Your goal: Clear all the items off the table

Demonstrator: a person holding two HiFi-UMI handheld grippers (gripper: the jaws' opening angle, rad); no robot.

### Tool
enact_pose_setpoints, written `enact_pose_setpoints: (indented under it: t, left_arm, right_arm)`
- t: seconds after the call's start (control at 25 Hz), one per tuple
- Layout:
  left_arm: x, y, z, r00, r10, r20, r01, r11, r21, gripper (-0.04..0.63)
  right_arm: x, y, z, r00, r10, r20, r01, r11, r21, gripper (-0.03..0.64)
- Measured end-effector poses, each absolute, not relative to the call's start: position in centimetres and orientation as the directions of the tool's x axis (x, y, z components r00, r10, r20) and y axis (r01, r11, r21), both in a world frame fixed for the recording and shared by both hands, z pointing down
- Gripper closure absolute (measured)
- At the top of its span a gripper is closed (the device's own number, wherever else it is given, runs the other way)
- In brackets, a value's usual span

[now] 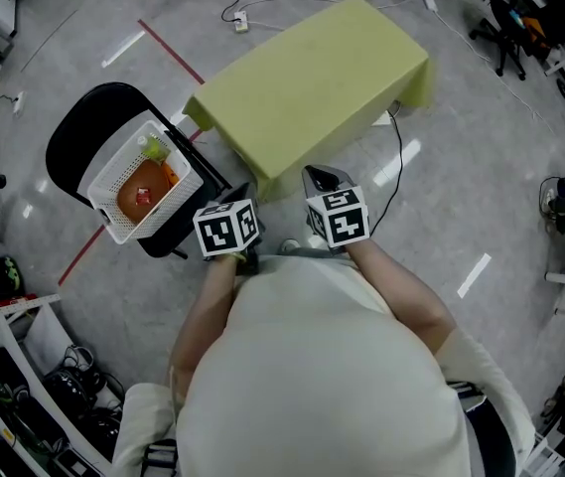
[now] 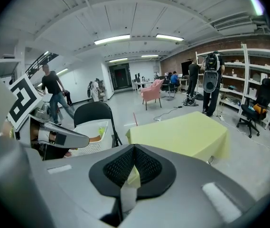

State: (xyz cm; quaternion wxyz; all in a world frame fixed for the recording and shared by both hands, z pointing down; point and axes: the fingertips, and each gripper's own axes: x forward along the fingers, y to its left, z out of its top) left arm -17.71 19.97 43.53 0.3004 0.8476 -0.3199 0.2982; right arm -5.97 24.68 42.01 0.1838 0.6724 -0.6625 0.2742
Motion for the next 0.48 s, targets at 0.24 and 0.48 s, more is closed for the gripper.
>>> enact_pose_setpoints:
  t: [0.24, 0.48]
  left_arm:
    - [-17.98, 19.85, 43.53, 0.611, -0.365, 0.702, -0.726, -0.612, 0.314, 0.586]
    - [-18.40, 19.35, 43.91, 0.608, -0.364, 0.705, -0.731, -0.604, 0.318, 0.586]
  right_arm:
    - [-6.14, 24.50, 42.13, -0.033, -0.786, 0.618, -0.992, -0.052, -0.118, 0.620]
    - [-6.44, 23.98, 42.19, -0.031, -0.787, 0.617, -0.992, -0.051, -0.115, 0.620]
